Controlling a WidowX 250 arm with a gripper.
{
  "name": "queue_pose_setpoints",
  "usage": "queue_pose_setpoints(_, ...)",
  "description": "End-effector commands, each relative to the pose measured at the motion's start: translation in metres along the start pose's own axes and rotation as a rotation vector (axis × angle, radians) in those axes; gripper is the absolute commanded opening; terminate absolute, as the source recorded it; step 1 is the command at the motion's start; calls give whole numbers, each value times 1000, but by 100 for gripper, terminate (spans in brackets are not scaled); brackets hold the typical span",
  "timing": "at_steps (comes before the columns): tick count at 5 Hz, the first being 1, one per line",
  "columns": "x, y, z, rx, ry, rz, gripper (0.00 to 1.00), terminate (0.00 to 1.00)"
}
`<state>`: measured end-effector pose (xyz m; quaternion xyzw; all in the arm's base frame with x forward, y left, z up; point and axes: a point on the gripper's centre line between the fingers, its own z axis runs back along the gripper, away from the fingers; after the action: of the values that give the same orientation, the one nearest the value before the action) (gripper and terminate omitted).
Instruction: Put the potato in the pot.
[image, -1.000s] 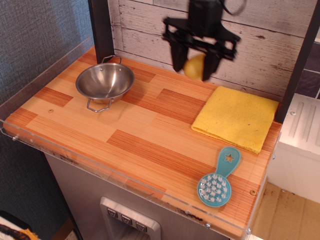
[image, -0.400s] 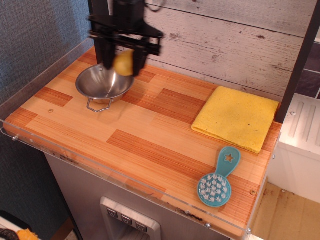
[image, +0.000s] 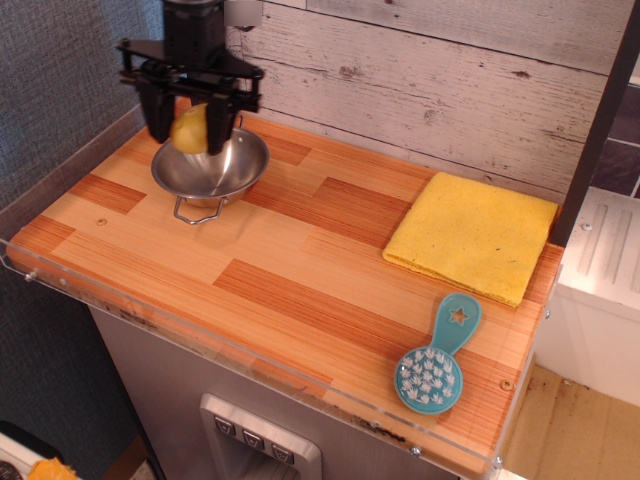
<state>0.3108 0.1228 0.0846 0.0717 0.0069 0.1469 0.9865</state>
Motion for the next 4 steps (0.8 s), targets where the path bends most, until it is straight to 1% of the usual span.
queue_pose_setpoints(1,1,10,-4,-25,-31,44,0,0)
queue_pose_setpoints(2,4,2,-7,-60,-34,39,100,0)
queue_pose_setpoints(3,6,-1,-7,-62,-32,26,100,0)
queue_pose_setpoints(4,6,-5,4,-69,-37,5,100,0)
